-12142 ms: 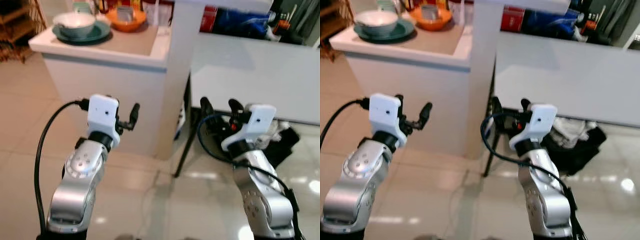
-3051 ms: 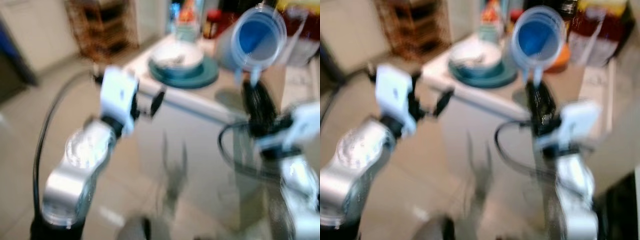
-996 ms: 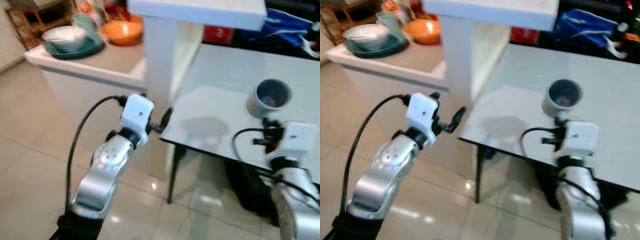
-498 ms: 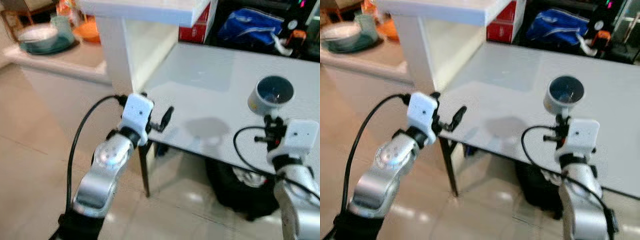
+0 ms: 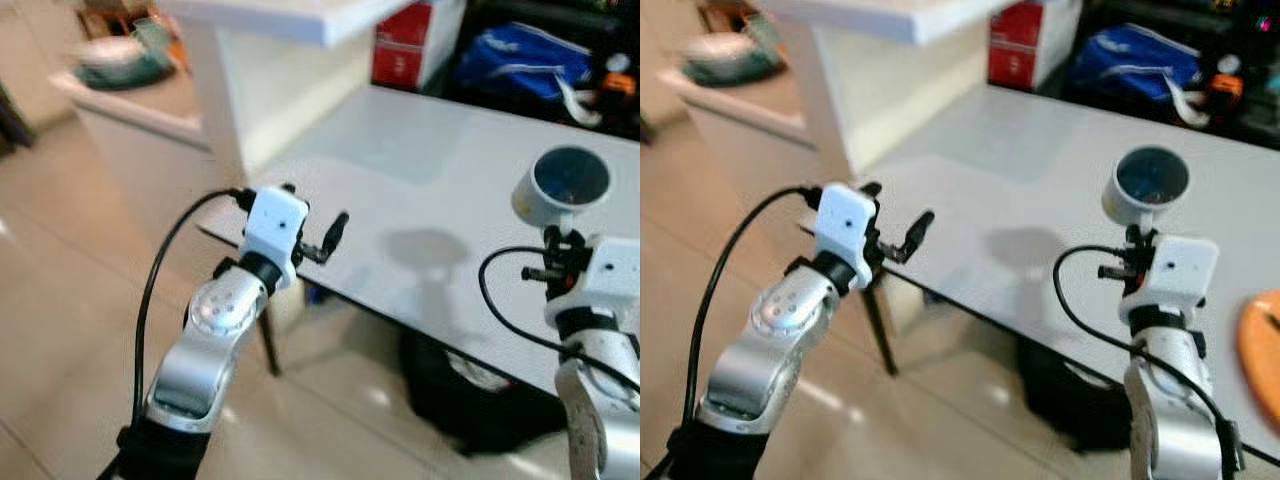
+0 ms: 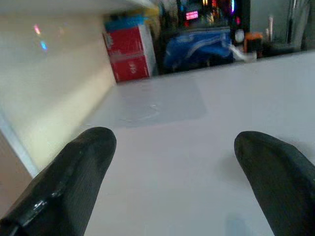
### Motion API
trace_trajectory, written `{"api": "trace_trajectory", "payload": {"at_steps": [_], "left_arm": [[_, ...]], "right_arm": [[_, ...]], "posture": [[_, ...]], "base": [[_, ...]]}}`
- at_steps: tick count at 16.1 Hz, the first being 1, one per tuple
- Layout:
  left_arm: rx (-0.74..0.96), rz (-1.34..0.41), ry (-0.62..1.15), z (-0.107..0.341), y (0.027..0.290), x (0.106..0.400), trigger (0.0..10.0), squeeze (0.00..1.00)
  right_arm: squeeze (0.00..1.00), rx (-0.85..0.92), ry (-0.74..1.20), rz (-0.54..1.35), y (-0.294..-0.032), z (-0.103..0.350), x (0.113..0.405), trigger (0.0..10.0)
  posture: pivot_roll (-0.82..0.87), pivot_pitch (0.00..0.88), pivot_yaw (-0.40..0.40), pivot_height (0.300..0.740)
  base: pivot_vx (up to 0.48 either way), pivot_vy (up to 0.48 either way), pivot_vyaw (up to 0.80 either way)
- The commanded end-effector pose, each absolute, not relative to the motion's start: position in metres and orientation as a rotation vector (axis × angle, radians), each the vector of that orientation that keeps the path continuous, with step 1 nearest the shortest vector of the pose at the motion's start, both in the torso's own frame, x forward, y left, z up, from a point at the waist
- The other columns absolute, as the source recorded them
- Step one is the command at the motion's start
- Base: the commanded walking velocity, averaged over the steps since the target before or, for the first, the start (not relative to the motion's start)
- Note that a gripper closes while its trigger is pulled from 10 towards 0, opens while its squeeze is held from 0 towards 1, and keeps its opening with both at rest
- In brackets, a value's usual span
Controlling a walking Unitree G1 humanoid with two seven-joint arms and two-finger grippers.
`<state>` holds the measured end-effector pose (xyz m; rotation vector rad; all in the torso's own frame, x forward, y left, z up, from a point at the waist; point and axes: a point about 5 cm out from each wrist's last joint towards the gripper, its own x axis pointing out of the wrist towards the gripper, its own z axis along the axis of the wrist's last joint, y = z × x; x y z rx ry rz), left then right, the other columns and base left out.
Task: Setting the table
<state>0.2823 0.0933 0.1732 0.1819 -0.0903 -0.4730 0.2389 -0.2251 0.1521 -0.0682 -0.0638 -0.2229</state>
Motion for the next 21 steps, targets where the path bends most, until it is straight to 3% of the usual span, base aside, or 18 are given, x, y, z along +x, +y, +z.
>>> {"api": "trace_trajectory", "payload": {"at_steps": [1, 19, 21], "left_arm": [[0.194, -0.467, -0.097, 0.176, 0.096, 0.285, 10.0, 0.0], [0.191, -0.564, -0.076, 0.171, 0.087, 0.275, 10.0, 0.0], [0.131, -0.666, -0.068, 0.172, 0.084, 0.267, 10.0, 0.0]], "right_arm": [[0.0, -0.069, -0.092, -0.213, -0.222, 0.158, 0.239, 10.0], [0.0, -0.143, -0.054, -0.186, -0.26, 0.181, 0.225, 10.0], [0.0, -0.167, -0.027, -0.122, -0.264, 0.184, 0.222, 10.0]], "posture": [[-0.04, 0.009, 0.061, 0.74], [-0.04, 0.027, 0.07, 0.74], [-0.03, 0.032, 0.07, 0.74]], "base": [[0.0, -0.48, 0.0], [0.0, -0.475, 0.0], [0.0, 0.0, 0.0]]}}
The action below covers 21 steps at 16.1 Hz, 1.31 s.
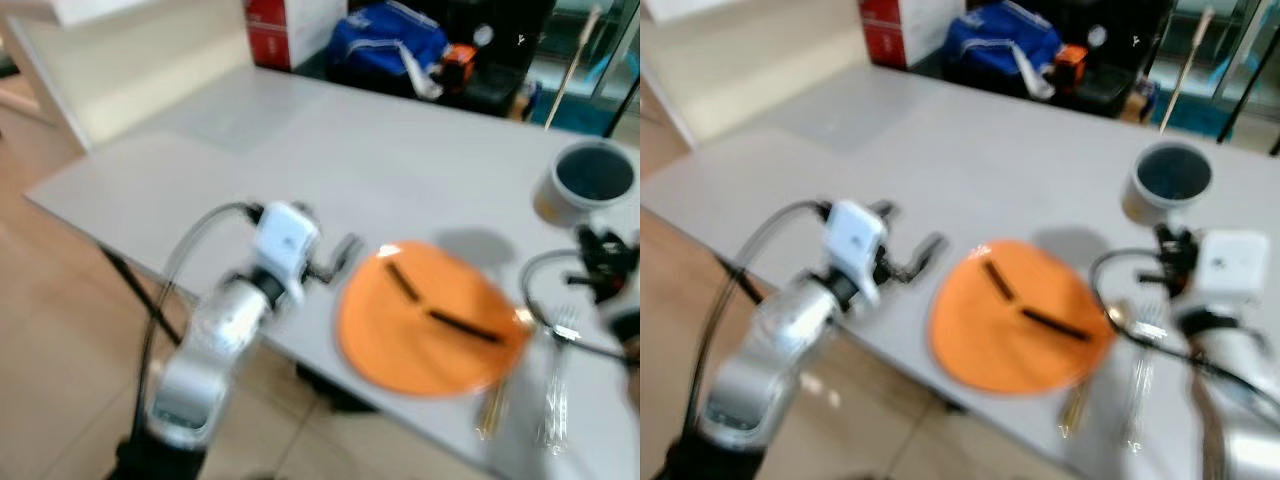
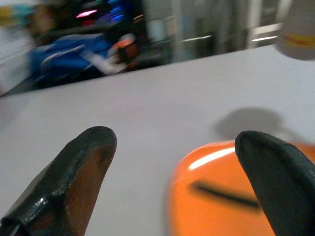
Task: Setting the table
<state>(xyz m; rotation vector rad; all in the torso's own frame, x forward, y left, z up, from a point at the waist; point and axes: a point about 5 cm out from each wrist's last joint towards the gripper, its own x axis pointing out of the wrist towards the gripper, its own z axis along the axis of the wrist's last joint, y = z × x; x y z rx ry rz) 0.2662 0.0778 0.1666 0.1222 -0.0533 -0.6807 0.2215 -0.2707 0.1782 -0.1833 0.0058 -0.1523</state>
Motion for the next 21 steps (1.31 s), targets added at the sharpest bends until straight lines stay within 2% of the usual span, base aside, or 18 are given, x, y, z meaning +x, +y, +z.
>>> {"api": "trace_trajectory", "payload": {"at_steps": [1, 3, 10, 14, 19, 21], "left_arm": [[0.114, -0.732, -0.064, 0.172, 0.083, 0.261, 10.0, 0.0], [0.195, -0.872, 0.001, 0.163, 0.088, 0.248, 10.0, 0.0], [0.205, -0.901, 0.028, 0.168, 0.099, 0.245, 10.0, 0.0], [0.194, -0.925, 0.036, 0.167, 0.098, 0.24, 10.0, 0.0], [0.131, -1.136, 0.146, 0.161, 0.091, 0.218, 10.0, 0.0], [0.122, -1.153, 0.167, 0.159, 0.09, 0.218, 10.0, 0.0]], "right_arm": [[0.0, -0.171, 0.006, -0.092, -0.266, 0.183, 0.222, 10.0], [0.0, -0.137, 0.072, -0.013, -0.264, 0.171, 0.231, 10.0], [0.0, -0.125, 0.192, 0.181, -0.245, 0.142, 0.269, 10.0], [0.0, -0.176, 0.272, 0.153, -0.256, 0.139, 0.273, 10.0], [0.0, -0.213, 0.318, 0.094, -0.277, 0.139, 0.265, 10.0], [0.0, -0.211, 0.348, 0.09, -0.279, 0.136, 0.261, 10.0]], "posture": [[-0.03, 0.032, 0.07, 0.74], [-0.02, 0.041, 0.065, 0.74], [0.02, 0.034, 0.056, 0.74], [0.03, 0.022, 0.038, 0.74], [0.02, 0.01, 0.044, 0.74], [0.02, 0.009, 0.053, 0.74]], "base": [[0.0, 0.0, 0.0], [0.0, 0.0, 0.0], [0.0, 0.0, 0.0], [0.0, 0.0, 0.0], [0.0, 0.0, 0.0], [0.0, 0.0, 0.0]]}}
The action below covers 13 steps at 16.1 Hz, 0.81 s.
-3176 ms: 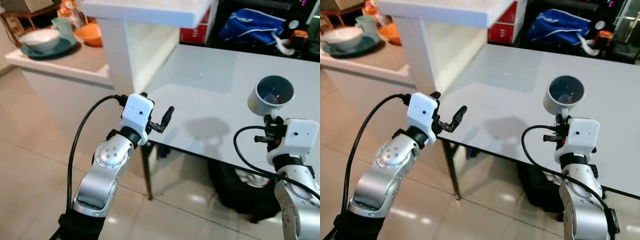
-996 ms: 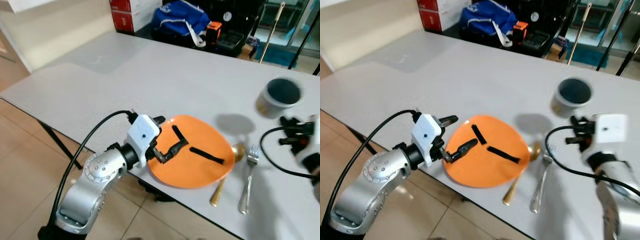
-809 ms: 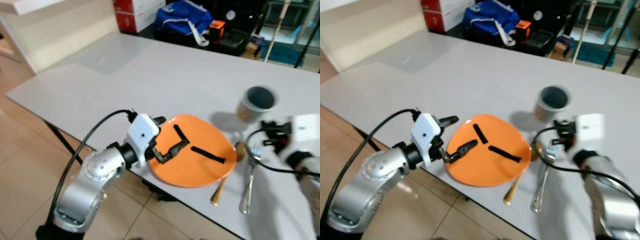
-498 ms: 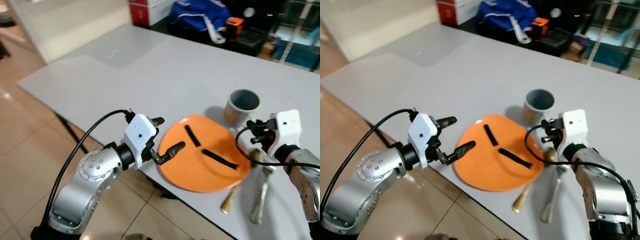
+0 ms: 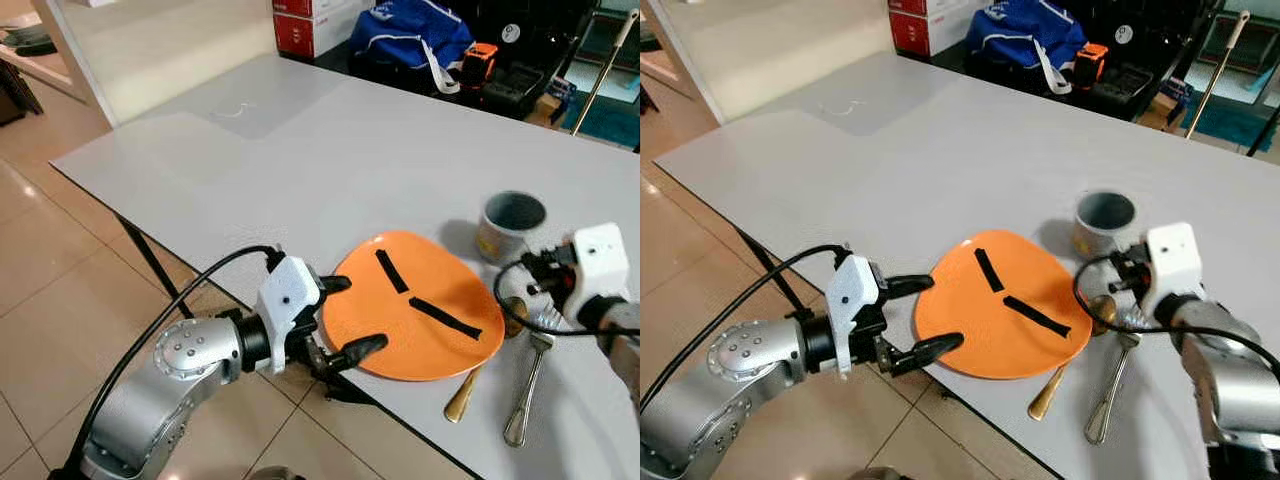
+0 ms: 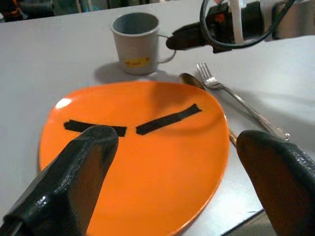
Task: Setting the table
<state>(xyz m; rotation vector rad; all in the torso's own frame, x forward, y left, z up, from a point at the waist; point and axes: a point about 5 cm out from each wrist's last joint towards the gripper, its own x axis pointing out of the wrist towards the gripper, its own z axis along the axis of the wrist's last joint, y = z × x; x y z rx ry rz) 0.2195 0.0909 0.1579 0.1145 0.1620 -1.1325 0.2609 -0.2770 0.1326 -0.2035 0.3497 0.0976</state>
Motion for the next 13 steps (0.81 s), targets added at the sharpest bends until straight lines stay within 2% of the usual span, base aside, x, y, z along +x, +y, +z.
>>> {"api": "trace_trajectory", "payload": {"at_steps": [1, 4, 5, 6, 13], "left_arm": [[0.13, -1.149, 0.171, 0.159, 0.091, 0.22, 10.0, 0.0], [0.136, -1.143, 0.173, 0.161, 0.093, 0.223, 10.0, 0.0], [0.133, -1.144, 0.176, 0.161, 0.092, 0.224, 10.0, 0.0], [0.131, -1.144, 0.177, 0.161, 0.092, 0.223, 10.0, 0.0], [0.143, -1.115, 0.156, 0.163, 0.094, 0.225, 10.0, 0.0]], "right_arm": [[0.0, -0.214, 0.372, 0.086, -0.281, 0.133, 0.259, 10.0], [0.0, -0.211, 0.397, 0.074, -0.285, 0.129, 0.257, 10.0], [0.67, -0.199, 0.399, 0.071, -0.286, 0.127, 0.258, 10.0], [1.0, -0.193, 0.401, 0.073, -0.285, 0.127, 0.258, 10.0], [1.0, -0.139, 0.33, 0.11, -0.284, 0.152, 0.252, 10.0]], "posture": [[0.02, 0.009, 0.055, 0.74], [0.01, 0.016, 0.058, 0.74], [0.02, 0.017, 0.057, 0.74], [0.02, 0.017, 0.056, 0.74], [0.02, 0.02, 0.047, 0.74]], "base": [[0.0, 0.0, 0.0], [0.0, 0.0, 0.0], [0.0, 0.0, 0.0], [0.0, 0.0, 0.0], [0.0, 0.0, 0.0]]}}
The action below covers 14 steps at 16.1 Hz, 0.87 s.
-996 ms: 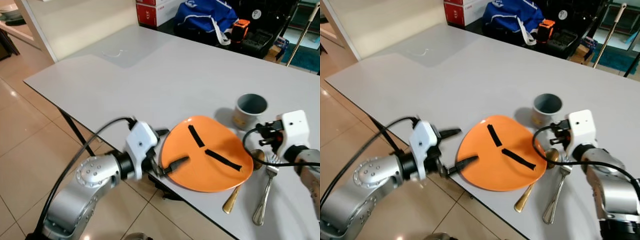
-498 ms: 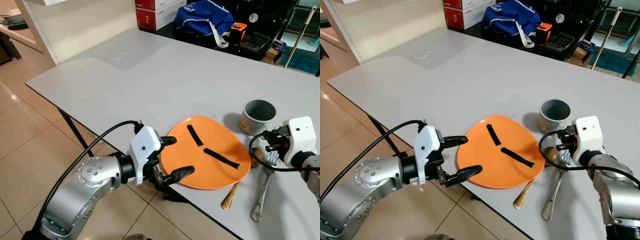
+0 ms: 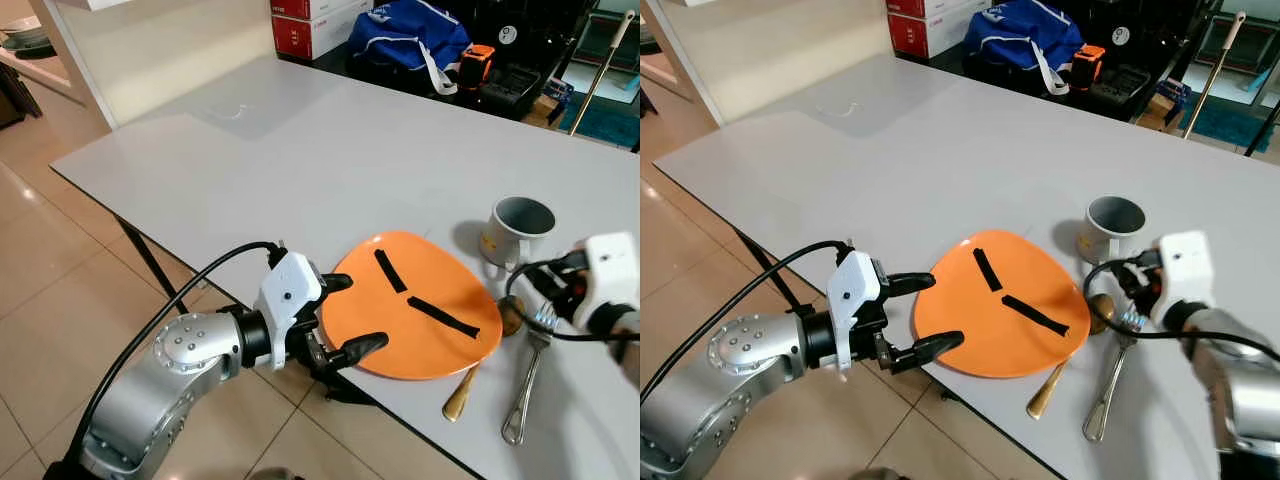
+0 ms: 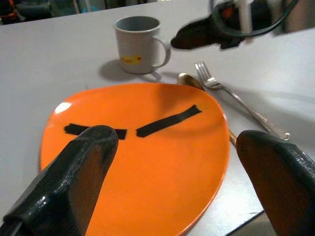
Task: Setting the table
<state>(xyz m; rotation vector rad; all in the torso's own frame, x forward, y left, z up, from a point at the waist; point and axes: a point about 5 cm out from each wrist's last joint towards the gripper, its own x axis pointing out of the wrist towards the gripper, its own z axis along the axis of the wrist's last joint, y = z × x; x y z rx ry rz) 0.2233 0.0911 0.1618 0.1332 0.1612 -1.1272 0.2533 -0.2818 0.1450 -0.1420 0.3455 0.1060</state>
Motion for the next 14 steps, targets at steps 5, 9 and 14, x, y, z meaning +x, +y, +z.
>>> {"api": "trace_trajectory", "payload": {"at_steps": [5, 9, 14], "left_arm": [[0.122, -0.896, 0.067, 0.171, 0.103, 0.238, 10.0, 0.0], [0.177, -0.673, -0.011, 0.178, 0.107, 0.262, 10.0, 0.0], [0.224, -0.524, -0.05, 0.183, 0.112, 0.275, 10.0, 0.0]], "right_arm": [[0.0, -0.102, 0.094, 0.079, -0.286, 0.211, 0.22, 10.0], [0.0, 0.026, -0.091, -0.032, -0.223, 0.19, 0.227, 10.0], [0.0, 0.09, -0.125, -0.054, -0.193, 0.183, 0.235, 10.0]], "posture": [[0.01, 0.024, 0.058, 0.74], [0.01, 0.032, 0.063, 0.74], [0.01, 0.031, 0.06, 0.74]], "base": [[0.0, 0.096, 0.0], [0.0, 0.48, 0.0], [0.0, 0.48, 0.0]]}}
